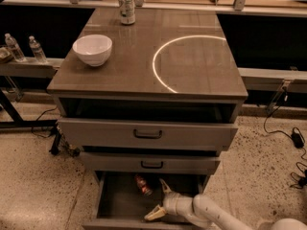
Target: Place coke can into bottom drawer
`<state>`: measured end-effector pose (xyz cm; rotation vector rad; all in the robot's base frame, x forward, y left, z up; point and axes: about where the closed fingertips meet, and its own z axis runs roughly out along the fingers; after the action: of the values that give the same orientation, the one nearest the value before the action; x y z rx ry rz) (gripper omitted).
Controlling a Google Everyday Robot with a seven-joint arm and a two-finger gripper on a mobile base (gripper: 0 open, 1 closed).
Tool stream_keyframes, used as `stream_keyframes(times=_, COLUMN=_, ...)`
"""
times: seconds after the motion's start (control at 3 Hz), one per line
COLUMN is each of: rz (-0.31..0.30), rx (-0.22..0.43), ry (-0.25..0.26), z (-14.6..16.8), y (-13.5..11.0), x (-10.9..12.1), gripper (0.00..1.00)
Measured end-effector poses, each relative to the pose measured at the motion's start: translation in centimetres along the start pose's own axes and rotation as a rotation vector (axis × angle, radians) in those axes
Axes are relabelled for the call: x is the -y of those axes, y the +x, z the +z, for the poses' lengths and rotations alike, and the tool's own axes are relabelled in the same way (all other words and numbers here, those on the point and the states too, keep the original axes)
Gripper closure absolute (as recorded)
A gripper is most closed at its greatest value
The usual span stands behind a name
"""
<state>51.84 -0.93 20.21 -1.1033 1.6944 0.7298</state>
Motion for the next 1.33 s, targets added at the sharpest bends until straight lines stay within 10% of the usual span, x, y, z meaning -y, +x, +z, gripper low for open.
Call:
stream_keyframes(times=1.0, rz=0.052, rx=0.013, ry=0.155, z=-16.5, y=-4.5, x=4.0, gripper=0.02)
stream_keyframes(times=1.33, rz=0.059, rx=-0.066, ry=0.188, z=-22.2, y=-4.1, x=4.2, gripper=0.32)
